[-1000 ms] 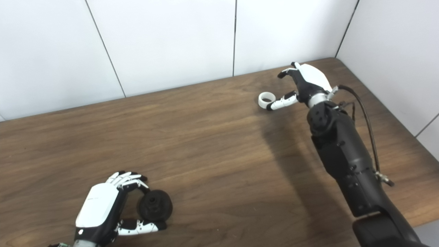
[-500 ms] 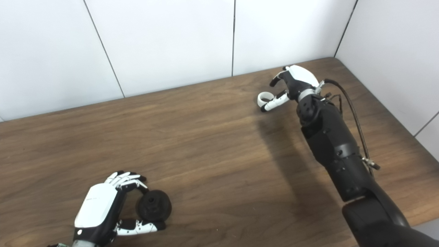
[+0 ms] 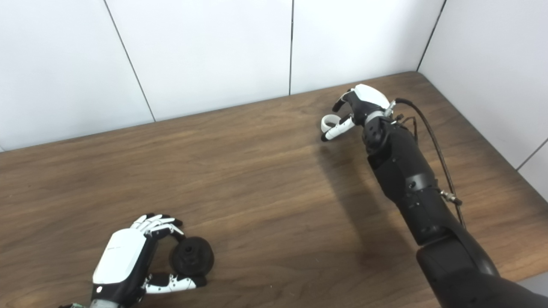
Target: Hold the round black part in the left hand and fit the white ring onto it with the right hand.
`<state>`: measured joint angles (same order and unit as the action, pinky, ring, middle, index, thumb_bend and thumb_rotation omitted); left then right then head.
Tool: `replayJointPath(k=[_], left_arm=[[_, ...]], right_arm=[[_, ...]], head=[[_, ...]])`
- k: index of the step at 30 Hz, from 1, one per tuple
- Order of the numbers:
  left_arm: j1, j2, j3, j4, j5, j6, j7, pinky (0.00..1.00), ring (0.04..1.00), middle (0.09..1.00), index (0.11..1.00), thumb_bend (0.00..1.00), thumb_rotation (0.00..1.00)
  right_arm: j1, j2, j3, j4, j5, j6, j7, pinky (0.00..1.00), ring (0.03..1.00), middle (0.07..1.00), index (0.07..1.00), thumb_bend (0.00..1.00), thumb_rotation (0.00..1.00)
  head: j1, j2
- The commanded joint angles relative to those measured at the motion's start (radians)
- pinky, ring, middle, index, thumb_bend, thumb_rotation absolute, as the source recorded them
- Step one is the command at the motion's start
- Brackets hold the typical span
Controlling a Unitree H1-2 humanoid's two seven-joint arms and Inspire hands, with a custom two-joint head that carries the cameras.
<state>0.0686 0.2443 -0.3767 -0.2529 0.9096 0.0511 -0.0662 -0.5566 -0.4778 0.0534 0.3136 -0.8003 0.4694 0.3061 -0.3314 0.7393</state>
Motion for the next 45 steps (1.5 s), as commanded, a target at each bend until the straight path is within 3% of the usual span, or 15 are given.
replayJointPath(k=[1, 29, 45], left_arm=[[0.027, 0.018, 0.009, 0.014, 0.015, 0.033, -0.042, 0.91, 0.832, 0.749, 0.484, 0.52, 0.05], [0.031, 0.012, 0.018, -0.002, 0.025, 0.034, -0.052, 0.9, 0.828, 0.75, 0.484, 0.52, 0.05], [0.034, 0.006, 0.027, -0.006, 0.019, 0.031, -0.056, 0.91, 0.831, 0.749, 0.484, 0.52, 0.05]], right_arm=[[-0.064, -0.027, -0.005, -0.02, -0.015, 0.0, -0.01, 0.99, 1.0, 0.963, 0.69, 0.85, 0.28], [-0.055, -0.057, 0.017, -0.028, -0.025, 0.0, 0.016, 0.96, 1.0, 0.926, 0.641, 0.81, 0.27], [-0.057, -0.041, 0.011, -0.004, -0.026, 0.0, 0.015, 0.96, 1.0, 0.93, 0.632, 0.79, 0.26]], head=[[-0.001, 0.0], [0.003, 0.011], [0.007, 0.014]])
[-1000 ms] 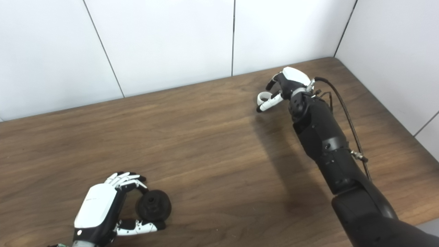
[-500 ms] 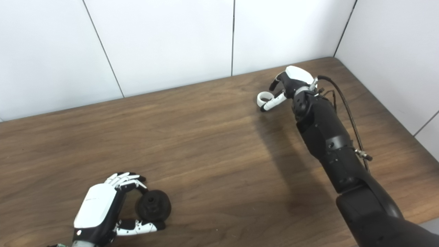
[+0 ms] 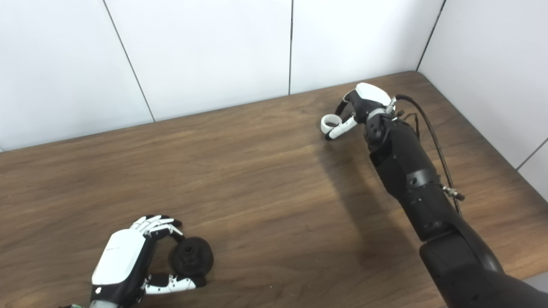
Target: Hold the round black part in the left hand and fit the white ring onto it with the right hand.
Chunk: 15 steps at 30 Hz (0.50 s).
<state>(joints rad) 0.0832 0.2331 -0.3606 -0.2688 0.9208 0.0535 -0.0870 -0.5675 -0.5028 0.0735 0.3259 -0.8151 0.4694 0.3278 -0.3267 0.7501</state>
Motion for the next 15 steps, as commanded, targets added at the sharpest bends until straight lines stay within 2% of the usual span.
replayJointPath(k=[1, 15], left_arm=[[0.02, 0.017, 0.011, 0.009, 0.008, 0.029, -0.036, 0.91, 0.834, 0.749, 0.484, 0.52, 0.05], [0.022, 0.011, 0.009, -0.002, 0.021, 0.038, -0.046, 0.91, 0.829, 0.75, 0.484, 0.52, 0.05]], right_arm=[[-0.048, -0.016, -0.007, -0.013, -0.009, 0.0, -0.008, 0.96, 1.0, 0.93, 0.633, 0.79, 0.26], [-0.048, -0.006, -0.013, -0.014, -0.01, 0.0, -0.007, 0.95, 1.0, 0.926, 0.634, 0.79, 0.26]], head=[[0.002, 0.003], [0.007, 0.006]])
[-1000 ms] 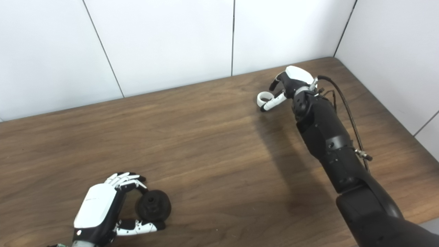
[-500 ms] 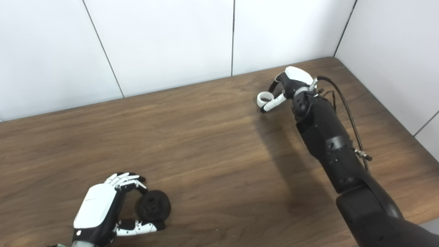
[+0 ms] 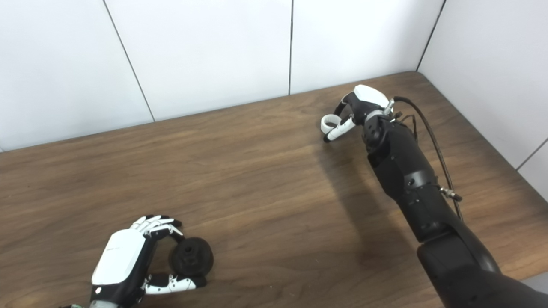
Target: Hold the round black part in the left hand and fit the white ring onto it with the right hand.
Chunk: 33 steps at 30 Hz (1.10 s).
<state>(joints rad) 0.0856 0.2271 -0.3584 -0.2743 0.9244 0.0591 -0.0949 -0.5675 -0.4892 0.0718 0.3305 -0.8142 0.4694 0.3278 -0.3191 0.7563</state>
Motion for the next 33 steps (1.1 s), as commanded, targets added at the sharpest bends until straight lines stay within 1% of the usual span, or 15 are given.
replayJointPath(k=[1, 6, 13, 23, 24, 25, 26, 28, 33], left_arm=[[0.019, 0.016, 0.007, 0.003, 0.018, 0.033, -0.04, 0.91, 0.829, 0.75, 0.484, 0.52, 0.05], [0.019, 0.016, 0.007, -0.004, 0.023, 0.038, -0.051, 0.91, 0.829, 0.75, 0.484, 0.52, 0.05], [0.021, 0.013, 0.011, -0.004, 0.021, 0.028, -0.044, 0.9, 0.827, 0.748, 0.484, 0.52, 0.05], [0.021, 0.012, 0.012, -0.004, 0.026, 0.033, -0.047, 0.9, 0.828, 0.748, 0.484, 0.52, 0.05], [0.021, 0.012, 0.012, -0.004, 0.026, 0.032, -0.047, 0.91, 0.829, 0.749, 0.484, 0.52, 0.05], [0.021, 0.013, 0.012, -0.003, 0.026, 0.03, -0.045, 0.91, 0.829, 0.749, 0.484, 0.52, 0.05], [0.02, 0.013, 0.012, -0.003, 0.026, 0.028, -0.043, 0.91, 0.828, 0.748, 0.484, 0.52, 0.05], [0.021, 0.013, 0.012, -0.002, 0.026, 0.027, -0.041, 0.9, 0.828, 0.749, 0.484, 0.52, 0.05], [0.02, 0.012, 0.012, -0.006, 0.029, 0.03, -0.043, 0.9, 0.826, 0.75, 0.484, 0.52, 0.05]], right_arm=[[-0.047, -0.019, -0.012, -0.02, -0.01, 0.0, -0.006, 0.95, 1.0, 0.926, 0.633, 0.79, 0.25], [-0.047, -0.02, -0.011, -0.021, -0.011, 0.0, -0.007, 0.96, 1.0, 0.925, 0.633, 0.79, 0.26], [-0.048, -0.016, -0.01, -0.026, -0.011, 0.0, -0.006, 0.95, 1.0, 0.925, 0.63, 0.78, 0.25], [-0.048, -0.013, -0.012, -0.026, -0.005, 0.0, -0.015, 0.95, 0.998, 0.919, 0.607, 0.78, 0.22], [-0.048, -0.013, -0.013, -0.027, -0.005, 0.0, -0.015, 0.96, 0.999, 0.917, 0.551, 0.65, 0.19], [-0.047, -0.012, -0.014, -0.029, -0.004, 0.0, -0.016, 0.96, 0.998, 0.913, 0.516, 0.58, 0.16], [-0.045, -0.013, -0.014, -0.031, -0.001, 0.0, -0.019, 0.96, 0.997, 0.91, 0.504, 0.55, 0.16], [-0.042, -0.016, -0.01, -0.034, 0.009, 0.0, -0.029, 0.95, 0.986, 0.889, 0.492, 0.53, 0.15], [-0.034, -0.021, 0.0, -0.035, 0.03, -0.003, -0.058, 0.91, 0.949, 0.841, 0.487, 0.52, 0.13]], head=[[-0.001, 0.0], [-0.002, 0.002], [0.0, 0.004], [-0.001, 0.008], [-0.001, 0.008], [-0.001, 0.008], [-0.001, 0.008], [-0.001, 0.008], [-0.001, 0.008]])
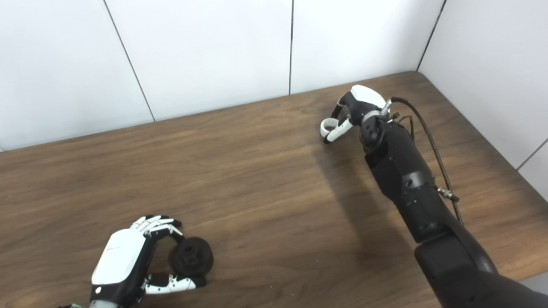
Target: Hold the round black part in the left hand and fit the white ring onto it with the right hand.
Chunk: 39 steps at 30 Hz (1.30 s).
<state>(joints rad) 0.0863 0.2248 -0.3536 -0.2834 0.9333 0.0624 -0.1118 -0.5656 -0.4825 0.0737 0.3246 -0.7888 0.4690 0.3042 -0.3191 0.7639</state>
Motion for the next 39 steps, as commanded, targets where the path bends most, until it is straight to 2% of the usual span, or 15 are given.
replayJointPath(k=[1, 15, 20, 25, 30, 32, 39], left_arm=[[0.02, 0.014, 0.007, 0.005, 0.02, 0.026, -0.025, 0.9, 0.826, 0.75, 0.484, 0.52, 0.05], [0.017, 0.002, 0.006, 0.0, 0.022, 0.036, -0.04, 0.91, 0.835, 0.754, 0.484, 0.52, 0.05], [0.015, -0.006, -0.003, 0.003, 0.035, 0.033, -0.042, 0.92, 0.836, 0.752, 0.484, 0.52, 0.05], [0.015, -0.016, -0.011, 0.004, 0.052, 0.038, -0.047, 0.91, 0.832, 0.752, 0.484, 0.52, 0.05], [0.017, -0.028, -0.016, -0.001, 0.066, 0.046, -0.056, 0.91, 0.835, 0.756, 0.484, 0.52, 0.05], [0.018, -0.032, -0.018, -0.004, 0.071, 0.048, -0.055, 0.91, 0.833, 0.757, 0.484, 0.52, 0.05], [0.011, -0.041, -0.03, -0.009, 0.101, 0.062, -0.061, 0.91, 0.827, 0.758, 0.484, 0.52, 0.05]], right_arm=[[-0.035, -0.03, 0.0, -0.029, 0.009, -0.003, -0.037, 0.91, 0.946, 0.836, 0.486, 0.52, 0.13], [-0.018, -0.074, 0.049, -0.054, 0.038, -0.021, -0.061, 0.93, 0.957, 0.833, 0.487, 0.52, 0.13], [-0.01, -0.121, 0.093, -0.174, 0.041, -0.05, 0.005, 0.96, 0.961, 0.841, 0.487, 0.52, 0.13], [-0.011, -0.138, 0.132, -0.31, 0.037, -0.039, 0.078, 0.97, 0.959, 0.851, 0.487, 0.52, 0.13], [-0.003, -0.124, 0.169, -0.474, 0.021, -0.014, 0.16, 0.99, 0.956, 0.844, 0.487, 0.52, 0.14], [-0.004, -0.114, 0.191, -0.54, 0.005, -0.003, 0.22, 0.99, 0.955, 0.845, 0.487, 0.52, 0.14], [0.012, -0.071, 0.239, -0.695, -0.018, -0.005, 0.338, 0.96, 0.94, 0.828, 0.486, 0.52, 0.14]], head=[[-0.001, 0.0], [0.025, 0.013], [0.076, 0.023], [0.105, 0.029], [0.123, 0.034], [0.129, 0.038], [0.163, 0.046]])
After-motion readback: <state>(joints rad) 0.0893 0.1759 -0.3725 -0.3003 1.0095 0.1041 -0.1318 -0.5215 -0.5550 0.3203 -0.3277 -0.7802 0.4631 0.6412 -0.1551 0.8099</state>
